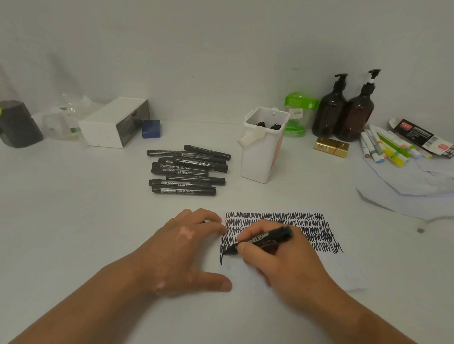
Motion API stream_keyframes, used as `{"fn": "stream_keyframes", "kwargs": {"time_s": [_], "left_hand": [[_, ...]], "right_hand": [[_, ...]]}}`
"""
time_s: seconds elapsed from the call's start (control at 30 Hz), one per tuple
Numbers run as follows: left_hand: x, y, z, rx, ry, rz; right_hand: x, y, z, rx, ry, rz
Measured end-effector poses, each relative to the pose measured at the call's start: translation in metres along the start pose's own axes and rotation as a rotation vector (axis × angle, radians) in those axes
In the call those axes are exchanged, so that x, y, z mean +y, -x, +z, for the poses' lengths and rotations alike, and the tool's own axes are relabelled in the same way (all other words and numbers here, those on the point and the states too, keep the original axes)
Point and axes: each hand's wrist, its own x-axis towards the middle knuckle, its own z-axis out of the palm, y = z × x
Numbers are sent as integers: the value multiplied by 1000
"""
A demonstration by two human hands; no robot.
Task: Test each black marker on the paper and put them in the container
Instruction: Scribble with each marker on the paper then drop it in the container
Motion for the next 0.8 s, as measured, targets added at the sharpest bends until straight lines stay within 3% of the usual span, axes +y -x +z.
{"fn": "stream_keyframes", "kwargs": {"time_s": [0.67,0.8], "left_hand": [[1,0,-1,-16,14,-31],[2,1,-2,8,50,-32]], "right_hand": [[0,-1,-3,5,56,-19],[0,-4,-5,79,-164,-17]]}}
